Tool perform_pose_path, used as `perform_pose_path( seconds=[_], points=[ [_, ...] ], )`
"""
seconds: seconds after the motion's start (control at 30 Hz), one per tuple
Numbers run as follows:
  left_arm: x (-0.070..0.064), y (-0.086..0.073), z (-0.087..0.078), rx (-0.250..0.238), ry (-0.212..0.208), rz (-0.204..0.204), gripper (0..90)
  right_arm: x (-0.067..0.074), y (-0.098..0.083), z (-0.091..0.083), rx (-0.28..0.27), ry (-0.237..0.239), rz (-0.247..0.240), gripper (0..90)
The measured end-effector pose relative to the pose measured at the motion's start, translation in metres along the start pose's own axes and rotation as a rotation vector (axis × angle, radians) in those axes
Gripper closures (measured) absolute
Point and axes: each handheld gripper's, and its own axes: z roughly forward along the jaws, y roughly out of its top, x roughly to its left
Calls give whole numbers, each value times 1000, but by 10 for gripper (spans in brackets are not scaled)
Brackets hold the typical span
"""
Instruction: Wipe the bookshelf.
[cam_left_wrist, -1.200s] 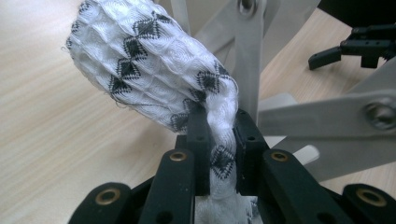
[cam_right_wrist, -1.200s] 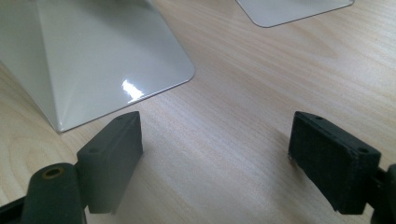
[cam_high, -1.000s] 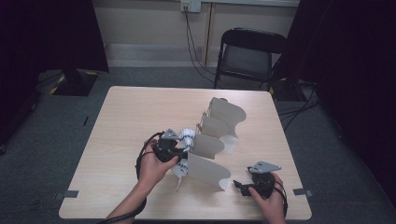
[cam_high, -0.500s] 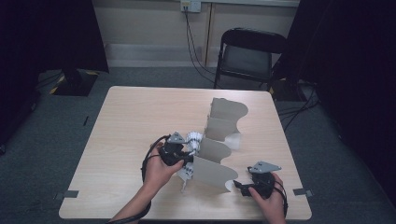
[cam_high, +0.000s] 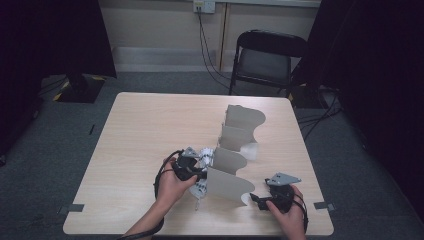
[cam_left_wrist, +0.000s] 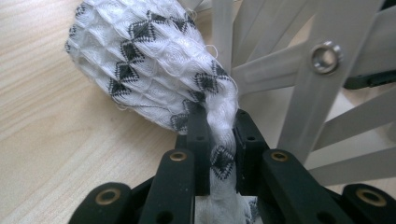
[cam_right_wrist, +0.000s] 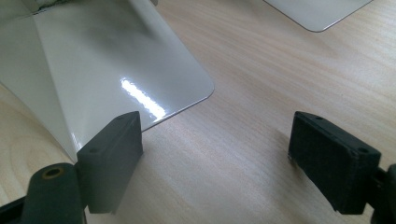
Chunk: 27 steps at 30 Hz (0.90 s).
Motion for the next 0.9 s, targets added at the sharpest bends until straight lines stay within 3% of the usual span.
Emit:
perform_pose_path(
  seconds=[0.37,0.6,0.9],
  points=[
    [7,-8,7,34,38,6,798,0,0,0,0,0,0,166],
    [9,0,1,27,36,4,795,0,0,0,0,0,0,166],
    [7,10,-6,18,45,37,785,0,0,0,0,0,0,166]
  ],
)
